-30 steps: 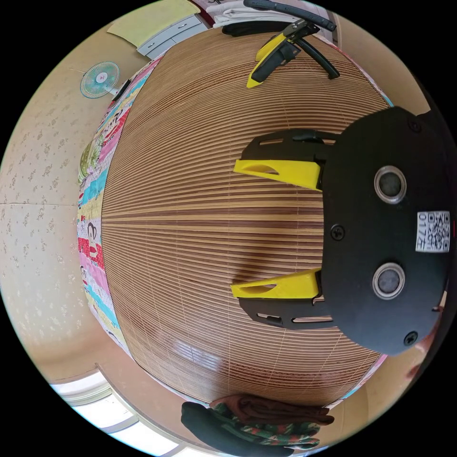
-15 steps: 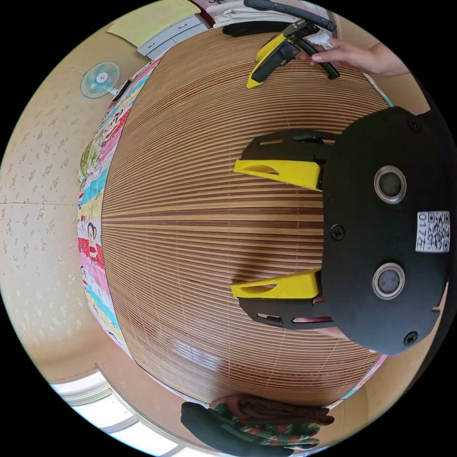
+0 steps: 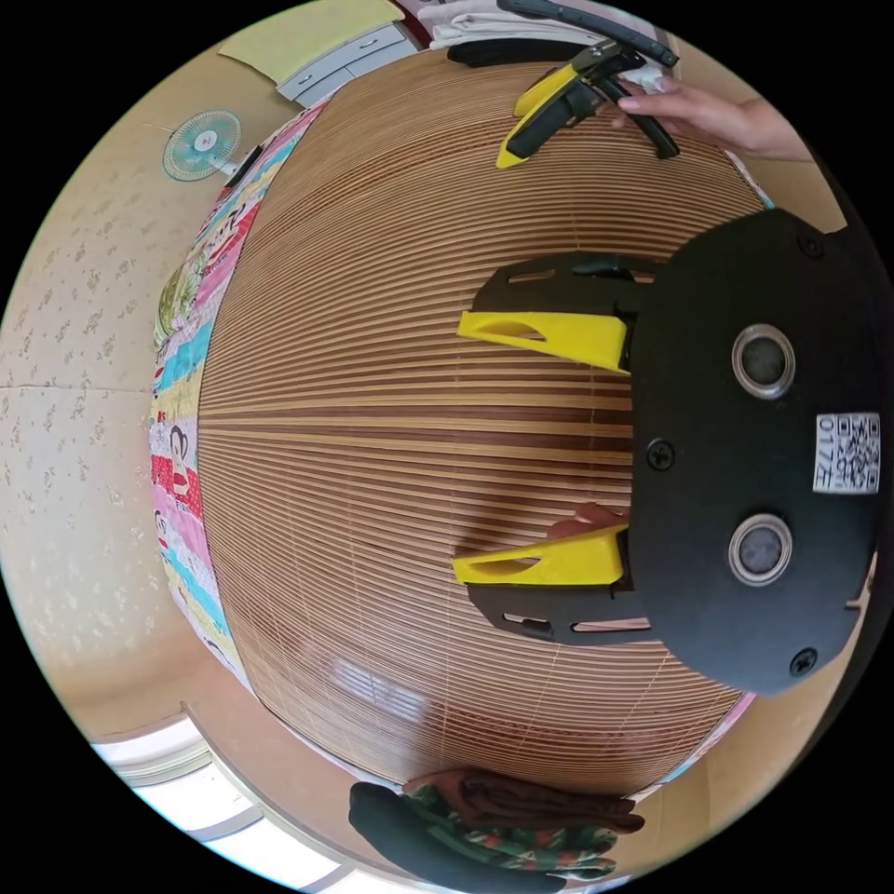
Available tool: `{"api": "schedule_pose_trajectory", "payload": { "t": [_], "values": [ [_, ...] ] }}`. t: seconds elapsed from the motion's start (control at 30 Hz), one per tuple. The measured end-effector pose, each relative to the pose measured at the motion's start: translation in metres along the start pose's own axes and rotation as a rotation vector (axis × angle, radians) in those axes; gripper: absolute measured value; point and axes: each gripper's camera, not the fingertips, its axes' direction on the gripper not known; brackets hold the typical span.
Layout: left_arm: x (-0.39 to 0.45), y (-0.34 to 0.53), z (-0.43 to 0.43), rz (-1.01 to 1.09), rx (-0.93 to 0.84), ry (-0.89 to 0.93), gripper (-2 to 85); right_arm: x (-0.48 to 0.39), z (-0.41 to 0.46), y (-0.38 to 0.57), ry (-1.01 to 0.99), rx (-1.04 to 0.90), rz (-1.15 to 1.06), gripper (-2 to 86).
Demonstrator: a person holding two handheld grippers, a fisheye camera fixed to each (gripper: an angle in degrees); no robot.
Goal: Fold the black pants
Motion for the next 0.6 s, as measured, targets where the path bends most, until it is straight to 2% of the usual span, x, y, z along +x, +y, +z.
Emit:
{"api": "schedule_pose_trajectory", "payload": {
  "t": [0.23,0.37,0.43,0.47,0.5,0.53,0.6],
  "values": [
    [0.007,-0.028,0.019,0.004,-0.004,-0.003,29.2,-0.007,-0.004,-0.038,-0.025,0.001,-0.016,24.5],
    [0.001,-0.061,0.033,0.006,-0.073,0.013,27.2,-0.012,-0.010,-0.063,-0.026,-0.056,-0.037,23.5],
    [-0.008,-0.075,0.033,0.024,-0.081,0.052,22.4,-0.013,-0.017,-0.082,-0.034,-0.156,-0.070,19.7],
    [-0.017,-0.081,0.029,0.025,-0.065,0.102,12.8,-0.013,-0.019,-0.087,-0.036,-0.178,-0.075,18.0],
    [-0.026,-0.086,0.024,0.024,-0.052,0.167,7.1,-0.010,-0.025,-0.093,-0.043,-0.214,-0.085,13.2],
    [-0.030,-0.088,0.021,0.024,-0.048,0.197,6.1,-0.005,-0.035,-0.096,-0.108,-0.226,-0.096,7.1],
    [-0.035,-0.090,0.005,0.068,-0.031,0.289,4.3,0.007,-0.057,-0.096,-0.264,-0.216,-0.103,4.6]
  ]
}}
